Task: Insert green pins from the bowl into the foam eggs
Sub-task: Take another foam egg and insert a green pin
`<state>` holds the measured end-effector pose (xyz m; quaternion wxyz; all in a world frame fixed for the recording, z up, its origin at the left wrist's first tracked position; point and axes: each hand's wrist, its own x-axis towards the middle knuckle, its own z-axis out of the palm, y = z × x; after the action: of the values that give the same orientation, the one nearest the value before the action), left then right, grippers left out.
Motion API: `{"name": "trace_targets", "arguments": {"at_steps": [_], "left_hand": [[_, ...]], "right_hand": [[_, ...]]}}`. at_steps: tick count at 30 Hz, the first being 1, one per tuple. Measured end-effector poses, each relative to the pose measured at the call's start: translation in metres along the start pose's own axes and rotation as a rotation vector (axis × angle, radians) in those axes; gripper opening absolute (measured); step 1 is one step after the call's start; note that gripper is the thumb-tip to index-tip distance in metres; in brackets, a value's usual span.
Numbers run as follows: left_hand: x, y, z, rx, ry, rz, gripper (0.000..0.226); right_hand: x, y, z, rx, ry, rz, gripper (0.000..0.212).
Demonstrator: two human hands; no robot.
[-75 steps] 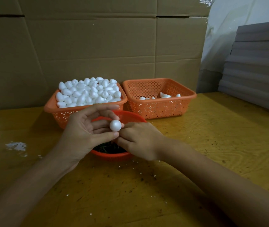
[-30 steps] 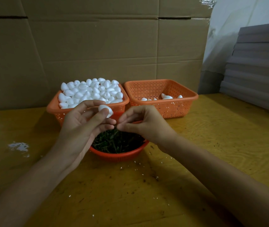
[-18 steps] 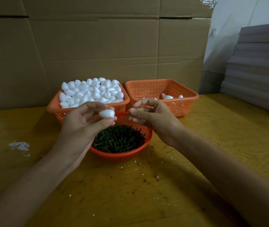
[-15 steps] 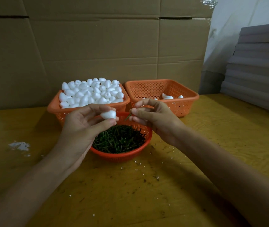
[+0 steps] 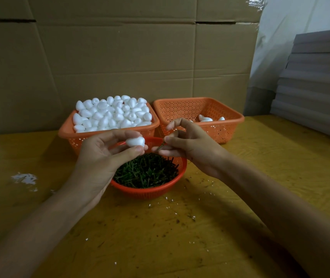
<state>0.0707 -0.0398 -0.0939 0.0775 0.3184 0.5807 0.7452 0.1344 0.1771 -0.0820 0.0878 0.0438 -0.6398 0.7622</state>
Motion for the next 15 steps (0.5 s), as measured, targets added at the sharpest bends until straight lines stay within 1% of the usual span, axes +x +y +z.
{"name": "trace_targets", "arguments": {"at_steps": [6, 9, 15], "left_hand": [[0.0009, 0.0017, -0.0019, -0.017, -0.006, 0.002, 0.044], [0.0009, 0.0008, -0.0021, -0.033, -0.019, 0.002, 0.045], [0.0021, -0.0011, -0.0032, 0.008, -0.038, 0.021, 0.042]], "right_hand": [[-0.0001, 0.0030, 0.0025, -0.131, -0.021, -0.043, 0.023], [0.0002, 0.0032, 0.0028, -0.219, -0.060, -0.070, 0.019], [0.0030, 0.0053, -0.0004, -0.237, -0.107, -0.121, 0.020]]}}
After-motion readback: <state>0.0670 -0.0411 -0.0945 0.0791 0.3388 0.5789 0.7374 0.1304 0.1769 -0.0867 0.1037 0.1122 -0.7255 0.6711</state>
